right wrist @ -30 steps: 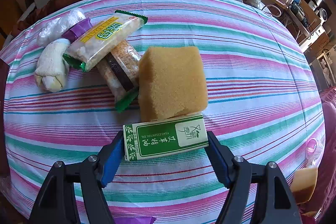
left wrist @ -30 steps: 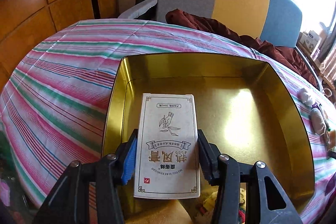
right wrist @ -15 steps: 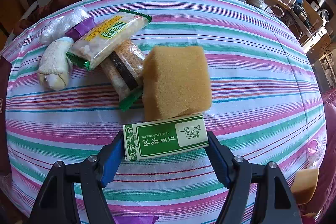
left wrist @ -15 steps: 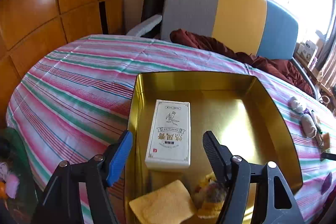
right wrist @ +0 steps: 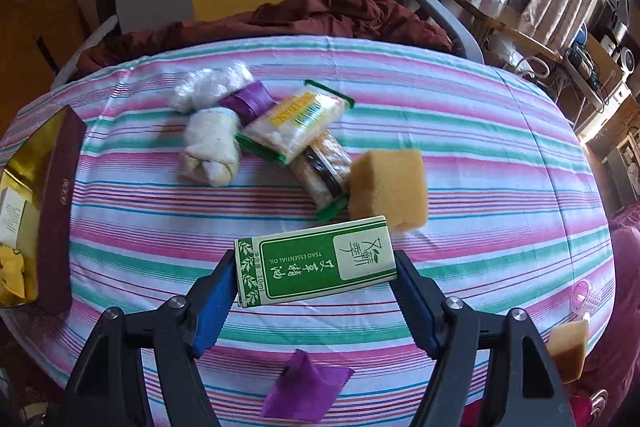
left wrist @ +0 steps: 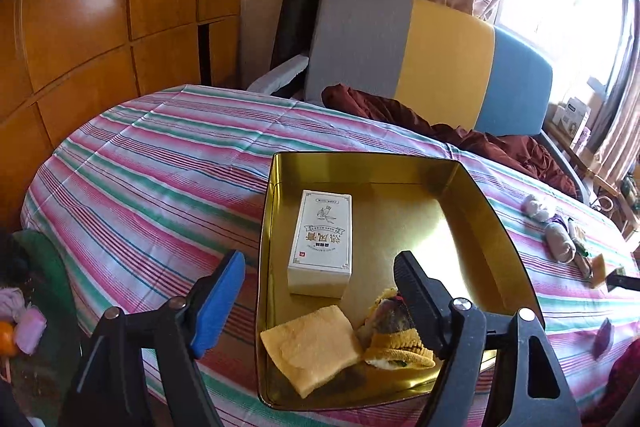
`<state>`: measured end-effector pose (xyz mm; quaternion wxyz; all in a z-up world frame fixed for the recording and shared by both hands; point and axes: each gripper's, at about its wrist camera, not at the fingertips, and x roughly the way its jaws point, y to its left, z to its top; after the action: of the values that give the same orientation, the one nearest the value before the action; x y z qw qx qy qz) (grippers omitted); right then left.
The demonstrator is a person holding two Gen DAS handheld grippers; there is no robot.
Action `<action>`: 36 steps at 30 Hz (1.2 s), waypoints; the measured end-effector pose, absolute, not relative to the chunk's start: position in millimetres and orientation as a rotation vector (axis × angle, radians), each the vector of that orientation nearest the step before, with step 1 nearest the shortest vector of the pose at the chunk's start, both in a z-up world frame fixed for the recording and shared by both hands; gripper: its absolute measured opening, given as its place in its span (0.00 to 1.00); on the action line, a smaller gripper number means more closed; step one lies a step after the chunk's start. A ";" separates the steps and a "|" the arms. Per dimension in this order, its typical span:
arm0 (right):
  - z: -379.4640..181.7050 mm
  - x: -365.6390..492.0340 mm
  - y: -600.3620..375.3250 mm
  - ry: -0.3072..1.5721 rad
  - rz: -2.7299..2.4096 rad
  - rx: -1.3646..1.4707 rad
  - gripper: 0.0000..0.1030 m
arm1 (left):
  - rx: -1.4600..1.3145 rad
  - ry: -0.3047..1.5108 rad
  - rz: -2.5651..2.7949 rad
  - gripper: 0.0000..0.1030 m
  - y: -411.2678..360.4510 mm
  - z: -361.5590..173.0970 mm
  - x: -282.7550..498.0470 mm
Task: Organize objects
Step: 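Place the white box in the gold tray with the left gripper while the right gripper grasps the green box, then carry the green box into the gold tray and release it with the right gripper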
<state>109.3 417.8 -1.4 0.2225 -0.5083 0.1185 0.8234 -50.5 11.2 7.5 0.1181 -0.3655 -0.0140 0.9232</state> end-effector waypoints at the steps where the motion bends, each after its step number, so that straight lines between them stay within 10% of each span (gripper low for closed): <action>1: 4.9 105.6 411.0 0.315 2.305 -1.390 0.73 | -1.066 -0.044 2.700 0.76 10.8 7.4 -48.7; 36: -54.2 -120.5 86.6 0.216 2.791 -1.868 0.76 | -1.208 -0.354 2.761 0.76 -77.4 -28.8 -48.3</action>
<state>-120.5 86.6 -54.2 -0.1117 -0.5514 0.0637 0.8242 -48.3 -77.4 -28.8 0.0536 -0.3976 -0.1164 0.9086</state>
